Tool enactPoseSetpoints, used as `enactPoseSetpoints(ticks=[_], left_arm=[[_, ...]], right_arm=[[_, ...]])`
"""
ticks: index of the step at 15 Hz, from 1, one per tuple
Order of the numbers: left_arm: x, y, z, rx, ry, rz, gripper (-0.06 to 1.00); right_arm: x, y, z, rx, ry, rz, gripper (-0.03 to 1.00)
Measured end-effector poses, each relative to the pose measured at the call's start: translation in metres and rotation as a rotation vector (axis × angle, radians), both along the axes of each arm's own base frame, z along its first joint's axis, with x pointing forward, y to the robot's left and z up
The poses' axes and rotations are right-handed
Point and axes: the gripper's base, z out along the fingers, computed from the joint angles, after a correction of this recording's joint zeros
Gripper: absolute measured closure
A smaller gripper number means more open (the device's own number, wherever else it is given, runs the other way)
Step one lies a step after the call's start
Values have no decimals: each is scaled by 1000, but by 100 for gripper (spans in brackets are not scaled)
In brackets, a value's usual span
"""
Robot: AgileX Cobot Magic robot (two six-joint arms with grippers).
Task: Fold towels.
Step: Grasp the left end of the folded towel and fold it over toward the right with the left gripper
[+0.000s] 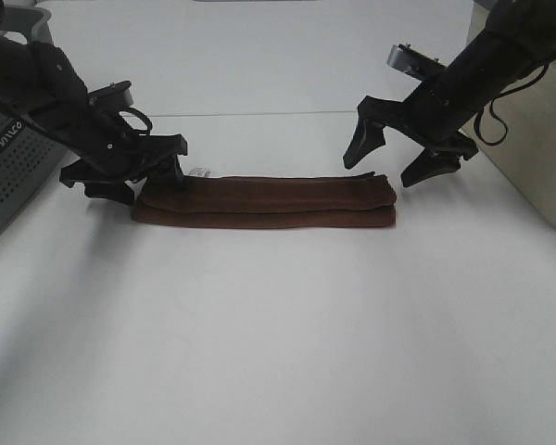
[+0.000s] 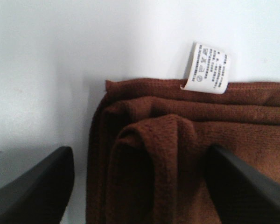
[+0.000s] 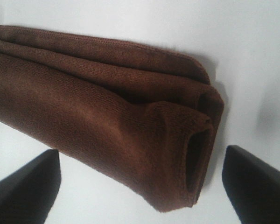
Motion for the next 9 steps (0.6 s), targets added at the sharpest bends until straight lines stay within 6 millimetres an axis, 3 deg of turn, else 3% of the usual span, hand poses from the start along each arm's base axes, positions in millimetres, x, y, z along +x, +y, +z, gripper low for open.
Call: enactPoseSetpoints(ticks=[2, 3, 6, 9], left_arm=[[1, 0, -3, -2, -2, 6, 31], [1, 0, -4, -3, 0, 8, 43], [1, 0, -4, -6, -3, 12, 87], [0, 3, 3, 9, -3, -5, 87]], right_arm=[[0, 0, 0, 0, 0, 0, 9], [0, 0, 0, 0, -1, 0, 9], [1, -1, 1, -1, -8, -4, 9], [0, -1, 10, 0, -29, -3, 9]])
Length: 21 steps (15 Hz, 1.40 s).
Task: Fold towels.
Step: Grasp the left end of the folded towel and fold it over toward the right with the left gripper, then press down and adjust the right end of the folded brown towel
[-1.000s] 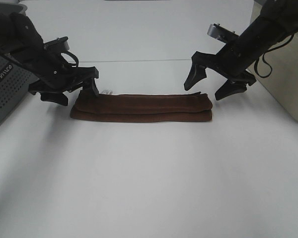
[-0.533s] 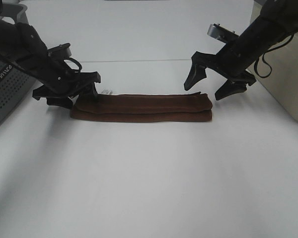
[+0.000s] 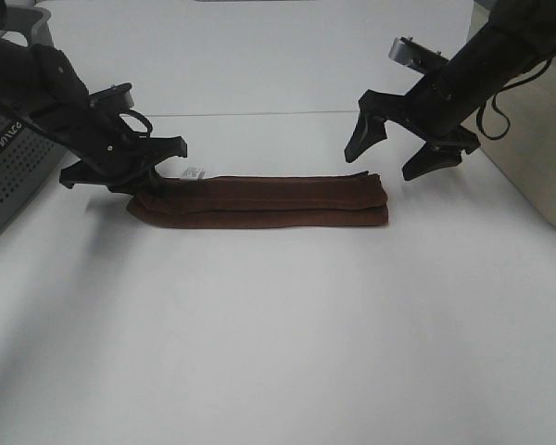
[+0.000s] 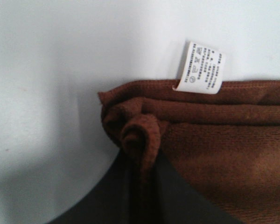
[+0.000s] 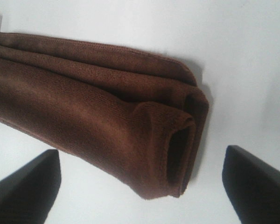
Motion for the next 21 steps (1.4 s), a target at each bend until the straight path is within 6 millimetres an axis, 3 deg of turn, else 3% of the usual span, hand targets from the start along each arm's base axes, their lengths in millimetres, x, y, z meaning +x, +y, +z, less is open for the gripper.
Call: enactPoseSetpoints(ticks=[3, 5, 7, 10, 12, 15, 19, 21], left_arm=[[-6, 24, 37, 56, 23, -19, 87], [-8, 26, 69, 69, 21, -26, 87], [-3, 5, 113, 39, -31, -50, 87], [-9, -46, 140, -9, -83, -102, 87], [-13, -76, 138, -42, -74, -105, 87], [-12, -115, 115, -85, -35, -91, 84], [-11, -148, 92, -228, 14, -53, 50], [-9, -156, 95, -334, 5, -3, 39]], right_arm=[[-3, 0, 16, 8, -22, 7, 9], [-5, 1, 17, 13, -6, 15, 9], [-10, 1, 29, 19, -5, 32, 9], [-16, 0, 55, 28, -43, 43, 9], [-21, 0, 70, 33, -63, 53, 9], [-28, -3, 92, 16, -105, 43, 9], [-32, -4, 103, 7, -121, 33, 9], [-32, -4, 103, 7, -119, 35, 9]])
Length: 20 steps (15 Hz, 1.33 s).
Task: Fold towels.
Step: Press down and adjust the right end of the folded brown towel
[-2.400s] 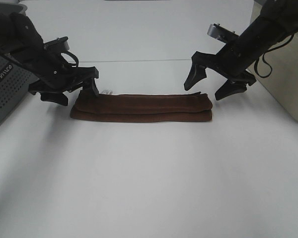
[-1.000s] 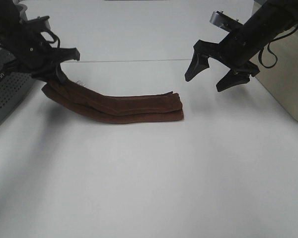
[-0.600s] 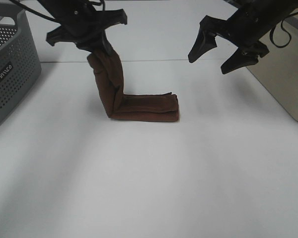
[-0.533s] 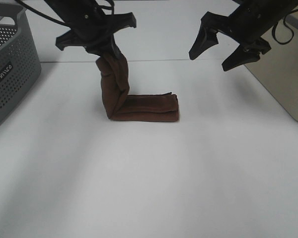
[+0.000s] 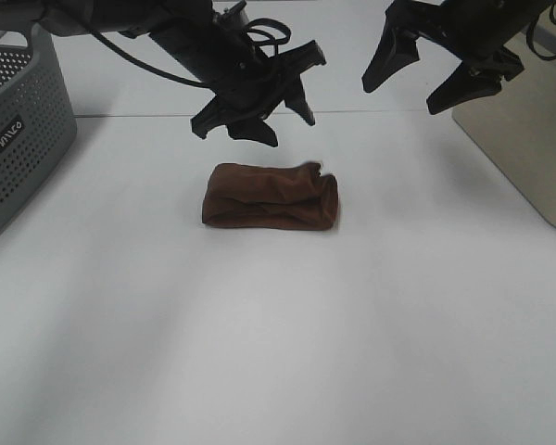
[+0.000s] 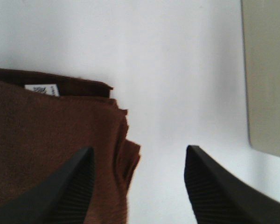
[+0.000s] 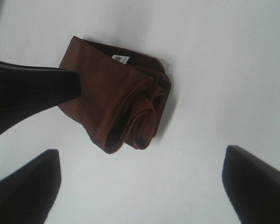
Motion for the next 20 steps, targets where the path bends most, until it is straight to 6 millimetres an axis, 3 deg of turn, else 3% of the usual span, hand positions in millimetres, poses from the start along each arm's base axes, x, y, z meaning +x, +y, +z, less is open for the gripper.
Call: enactPoseSetpoints(ticks=[3, 7, 11, 13, 15, 17, 20], left_arm=[[4, 1, 5, -40, -21, 30, 36], [21, 44, 26, 65, -135, 25, 36], [34, 98, 47, 129, -182, 54, 36], [36, 109, 46, 151, -162, 56, 36], [35, 110, 44, 165, -151, 44, 36], [35, 110, 44, 167, -149, 43, 36], [35, 110, 44, 169, -151, 40, 36]], right_arm=[[-1, 1, 0, 14, 11, 1, 9], [3, 19, -4, 215, 49, 7, 9], [0, 85, -44, 399, 121, 181, 10], [-3, 114, -68, 469, 163, 230, 10], [2, 116, -99, 483, 223, 201, 10], [11, 104, -125, 461, 253, 147, 10], [22, 79, -144, 373, 265, 42, 10]])
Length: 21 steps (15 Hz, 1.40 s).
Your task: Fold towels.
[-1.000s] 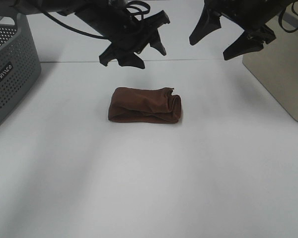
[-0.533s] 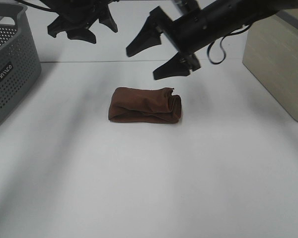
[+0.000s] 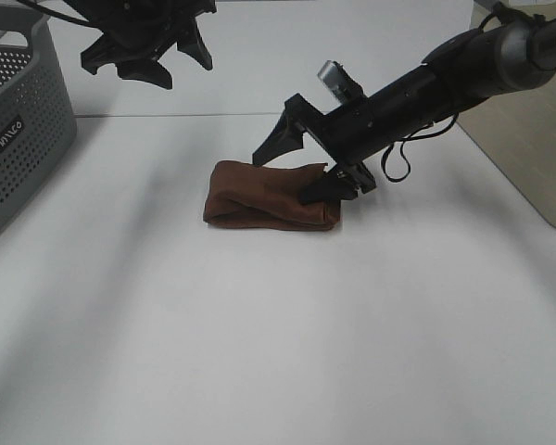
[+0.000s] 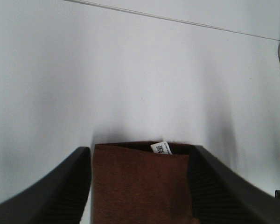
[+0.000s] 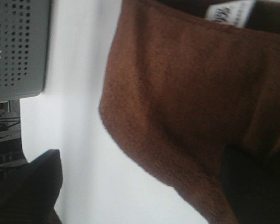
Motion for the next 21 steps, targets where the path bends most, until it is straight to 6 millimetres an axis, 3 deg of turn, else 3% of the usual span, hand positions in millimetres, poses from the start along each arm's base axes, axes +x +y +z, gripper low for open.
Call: enactPoseSetpoints(ticks=[3, 5, 11, 13, 17, 19, 21], left_arm=[[-1, 0, 1, 4, -1, -3, 36], [-5, 3, 11, 46, -20, -43, 36], [-48, 32, 82, 335, -35, -140, 36], [-61, 40, 95, 400, -12, -137, 36], [-97, 58, 149, 455, -80, -109, 36], [-124, 66, 172, 451, -127, -101, 36], [-157, 76, 175, 460, -112, -110, 36]], right_arm=[[0, -12, -4, -106, 6, 18, 10], [-4, -19, 9, -193, -22, 56, 10], [-29, -37, 111, -339, -148, 89, 10], [-39, -40, 136, -340, -170, 99, 10], [-71, -54, 187, -420, -192, 106, 10], [-88, -64, 213, -480, -257, 81, 10], [-113, -73, 228, -512, -287, 65, 10]])
